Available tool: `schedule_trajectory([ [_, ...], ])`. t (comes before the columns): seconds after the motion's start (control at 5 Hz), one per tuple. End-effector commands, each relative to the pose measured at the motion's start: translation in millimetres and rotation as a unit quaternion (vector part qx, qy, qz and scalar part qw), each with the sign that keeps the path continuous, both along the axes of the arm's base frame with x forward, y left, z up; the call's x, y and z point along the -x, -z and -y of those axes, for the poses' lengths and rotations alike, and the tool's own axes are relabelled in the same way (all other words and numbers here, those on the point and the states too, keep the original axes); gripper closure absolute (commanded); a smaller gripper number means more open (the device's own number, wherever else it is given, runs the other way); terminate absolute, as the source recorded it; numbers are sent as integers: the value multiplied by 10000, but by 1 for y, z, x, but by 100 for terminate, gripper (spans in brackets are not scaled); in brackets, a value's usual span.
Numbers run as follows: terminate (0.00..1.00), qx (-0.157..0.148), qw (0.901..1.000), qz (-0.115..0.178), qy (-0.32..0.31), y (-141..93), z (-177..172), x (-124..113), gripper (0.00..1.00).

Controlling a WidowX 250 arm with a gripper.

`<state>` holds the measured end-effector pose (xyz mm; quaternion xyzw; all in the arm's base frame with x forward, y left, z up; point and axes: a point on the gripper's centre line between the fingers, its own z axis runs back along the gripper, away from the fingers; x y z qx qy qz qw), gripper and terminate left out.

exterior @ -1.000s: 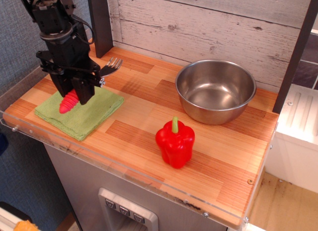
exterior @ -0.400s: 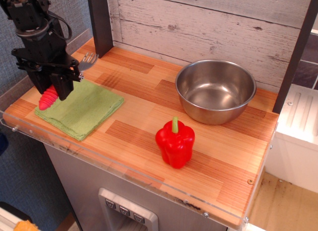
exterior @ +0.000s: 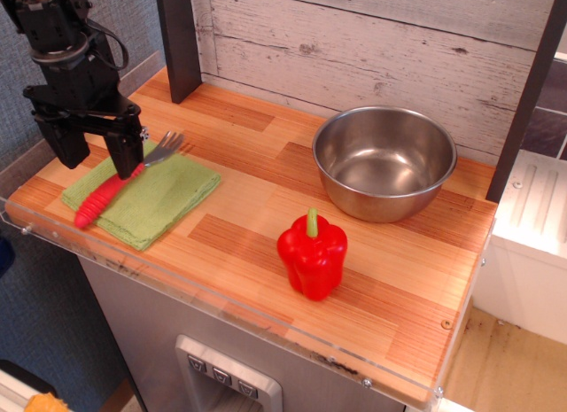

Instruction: Place the fork on the cloth.

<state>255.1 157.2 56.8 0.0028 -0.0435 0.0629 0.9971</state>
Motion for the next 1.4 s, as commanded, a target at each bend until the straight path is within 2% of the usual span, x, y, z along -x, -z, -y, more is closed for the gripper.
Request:
schedule_trajectory([
  [0.0,0,-63,9992,385,120,-34,11,-24,0],
  [0.2,0,95,9984,504,250,-46,29,-38,0],
  [0.4,0,169,9973,471,538,-47,47,-49,0],
  [0.6,0,32,9969,345,702,-47,58,-54,0],
  [0.8,0,-240,9949,210,959,-50,66,-57,0],
  [1.0,0,-189,9930,-169,1156,-59,70,-56,0],
  [1.2,100,-189,9930,-169,1156,-59,70,-56,0],
])
